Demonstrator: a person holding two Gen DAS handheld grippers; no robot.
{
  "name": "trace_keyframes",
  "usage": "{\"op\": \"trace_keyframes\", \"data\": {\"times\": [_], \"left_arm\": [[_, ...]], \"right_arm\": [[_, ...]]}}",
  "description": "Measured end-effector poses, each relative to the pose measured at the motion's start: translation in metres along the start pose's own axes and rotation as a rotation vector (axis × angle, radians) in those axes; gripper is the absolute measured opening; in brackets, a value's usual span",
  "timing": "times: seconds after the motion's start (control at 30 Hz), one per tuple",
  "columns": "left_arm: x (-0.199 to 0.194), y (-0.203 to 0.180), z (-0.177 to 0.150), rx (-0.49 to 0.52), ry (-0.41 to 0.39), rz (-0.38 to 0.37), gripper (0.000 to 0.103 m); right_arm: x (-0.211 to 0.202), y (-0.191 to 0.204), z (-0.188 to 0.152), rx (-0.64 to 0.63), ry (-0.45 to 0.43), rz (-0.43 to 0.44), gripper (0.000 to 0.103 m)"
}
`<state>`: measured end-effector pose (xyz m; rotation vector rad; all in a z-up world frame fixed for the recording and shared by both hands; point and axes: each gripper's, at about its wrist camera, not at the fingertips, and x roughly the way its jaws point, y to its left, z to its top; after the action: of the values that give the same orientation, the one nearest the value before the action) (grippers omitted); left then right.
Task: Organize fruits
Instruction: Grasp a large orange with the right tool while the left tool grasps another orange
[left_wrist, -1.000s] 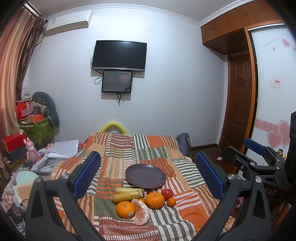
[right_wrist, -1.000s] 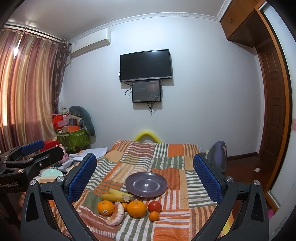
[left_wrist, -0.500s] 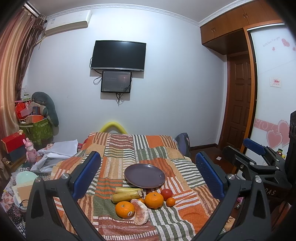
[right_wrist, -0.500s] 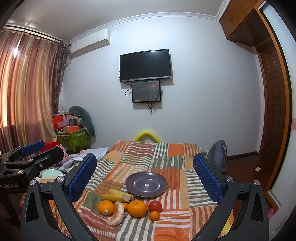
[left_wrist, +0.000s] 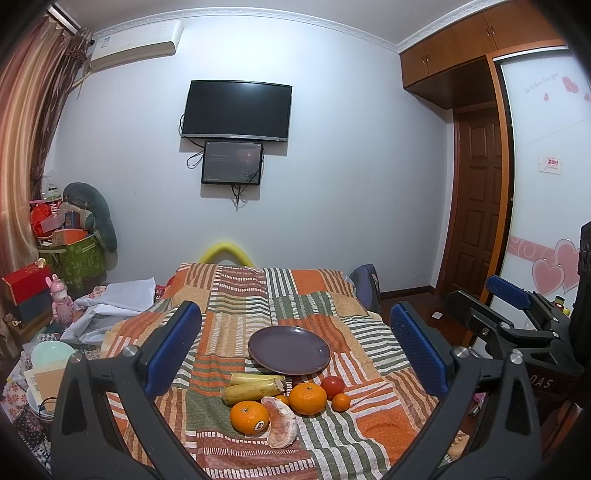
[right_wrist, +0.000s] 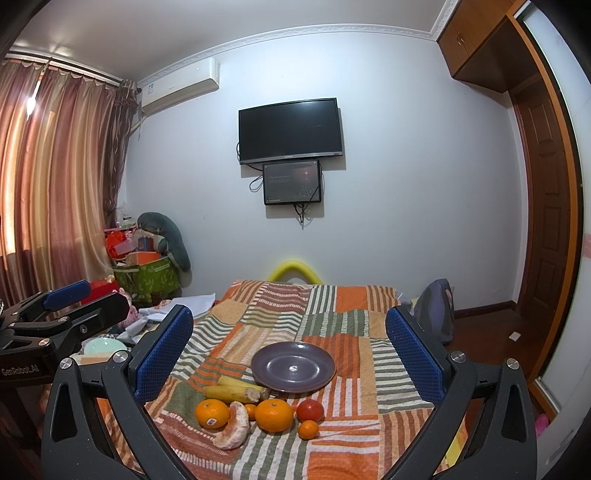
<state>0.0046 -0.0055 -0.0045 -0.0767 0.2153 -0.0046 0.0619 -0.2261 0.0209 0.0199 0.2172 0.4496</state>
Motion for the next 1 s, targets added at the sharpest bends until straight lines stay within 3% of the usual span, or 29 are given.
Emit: {"op": "trace_keyframes", "data": {"times": [0.3, 0.5, 0.6, 0.7, 0.77, 1.0], "left_arm": [[0.008, 0.004, -0.002, -0.003, 0.021, -0.005, 0.103], [0.028, 0.017, -0.010, -0.012, 0.072, 0.011, 0.102], [0.042, 0.026, -0.015, -0.022, 0.116, 0.022, 0.088], [0.061, 0.040, -0.025, -0.043, 0.181, 0.030, 0.084], [0.074, 0.049, -0.034, -0.053, 0.226, 0.042, 0.075], [0.118, 0.074, -0.069, -0.072, 0.369, 0.079, 0.074]], "right_arm": [[0.003, 0.001, -0.003, -0.004, 0.010, -0.012, 0.103], [0.020, -0.003, -0.012, 0.005, 0.065, -0.013, 0.103], [0.033, -0.006, -0.020, 0.003, 0.102, -0.018, 0.103], [0.047, -0.009, -0.029, -0.002, 0.143, -0.024, 0.103], [0.055, -0.010, -0.036, -0.009, 0.177, -0.020, 0.098], [0.094, -0.016, -0.061, -0.014, 0.338, 0.018, 0.077]]}}
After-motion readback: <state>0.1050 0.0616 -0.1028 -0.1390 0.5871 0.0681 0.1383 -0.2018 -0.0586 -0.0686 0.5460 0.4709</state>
